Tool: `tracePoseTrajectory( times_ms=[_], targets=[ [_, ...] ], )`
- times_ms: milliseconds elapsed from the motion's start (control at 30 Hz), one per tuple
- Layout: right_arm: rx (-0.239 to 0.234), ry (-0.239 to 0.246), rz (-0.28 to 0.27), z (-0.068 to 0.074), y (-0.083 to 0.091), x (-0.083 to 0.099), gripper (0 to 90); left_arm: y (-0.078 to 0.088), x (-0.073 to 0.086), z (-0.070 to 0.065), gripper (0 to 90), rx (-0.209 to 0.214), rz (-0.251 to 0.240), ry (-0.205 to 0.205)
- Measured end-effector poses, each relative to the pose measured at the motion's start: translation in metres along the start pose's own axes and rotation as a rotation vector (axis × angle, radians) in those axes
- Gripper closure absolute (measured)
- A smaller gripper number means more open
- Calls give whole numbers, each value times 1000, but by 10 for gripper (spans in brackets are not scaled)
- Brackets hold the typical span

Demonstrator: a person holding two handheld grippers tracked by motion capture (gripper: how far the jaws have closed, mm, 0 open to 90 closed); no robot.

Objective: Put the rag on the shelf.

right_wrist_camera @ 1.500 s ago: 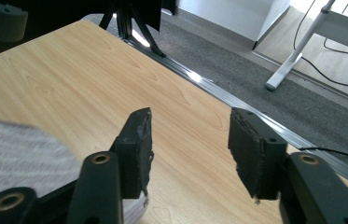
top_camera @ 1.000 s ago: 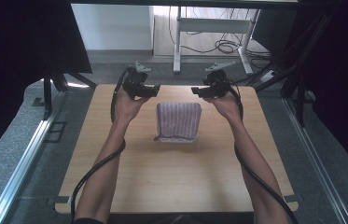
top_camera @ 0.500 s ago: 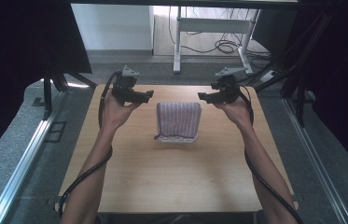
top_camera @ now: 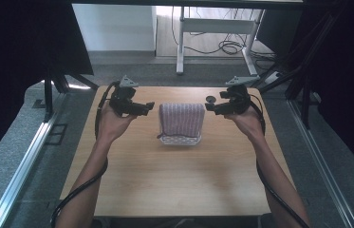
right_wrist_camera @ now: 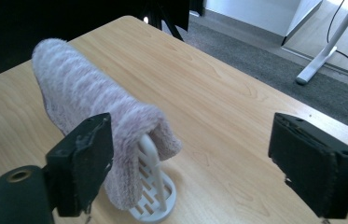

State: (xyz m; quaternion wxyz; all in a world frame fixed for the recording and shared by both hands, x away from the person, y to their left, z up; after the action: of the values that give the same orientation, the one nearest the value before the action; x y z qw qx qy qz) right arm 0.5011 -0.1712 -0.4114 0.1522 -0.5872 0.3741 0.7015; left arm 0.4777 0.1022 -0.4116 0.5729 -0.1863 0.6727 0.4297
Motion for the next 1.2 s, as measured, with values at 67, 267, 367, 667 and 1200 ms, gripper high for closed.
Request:
tracePoseTrajectory(
  times_ms=[67, 267, 367, 667, 1200],
  targets=[
    [-5, -2, 3, 4, 3, 4, 135, 3, 2, -3, 110, 4, -3, -4],
    [-15, 12, 11, 15, 12, 14, 123, 12, 13, -14, 102, 20, 8, -20],
    [-23, 16, 18, 22, 17, 21, 76, 20, 19, -20, 100, 21, 13, -35],
    [-28, 31, 42, 32, 28, 42, 15, 38, 29, -32, 98, 30, 11, -64],
    [-38, -5, 69, 44, 53, 101, 9, 49, 86, -53, 99, 31, 16, -51]
  ],
)
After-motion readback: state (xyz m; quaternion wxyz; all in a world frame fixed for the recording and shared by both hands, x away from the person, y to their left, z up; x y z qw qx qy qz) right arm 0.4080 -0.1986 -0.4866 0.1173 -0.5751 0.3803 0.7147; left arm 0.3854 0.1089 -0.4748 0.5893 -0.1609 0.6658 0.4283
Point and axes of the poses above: each handheld gripper's, and its own axes: y roughly backward along the jaws, x roughly out of its underside, z roughly to its left, the point moved 9 cm from there along -y, roughly forward along the jaws, and after that the axes turned 14 degrees about -z, right-handed, at the moved point
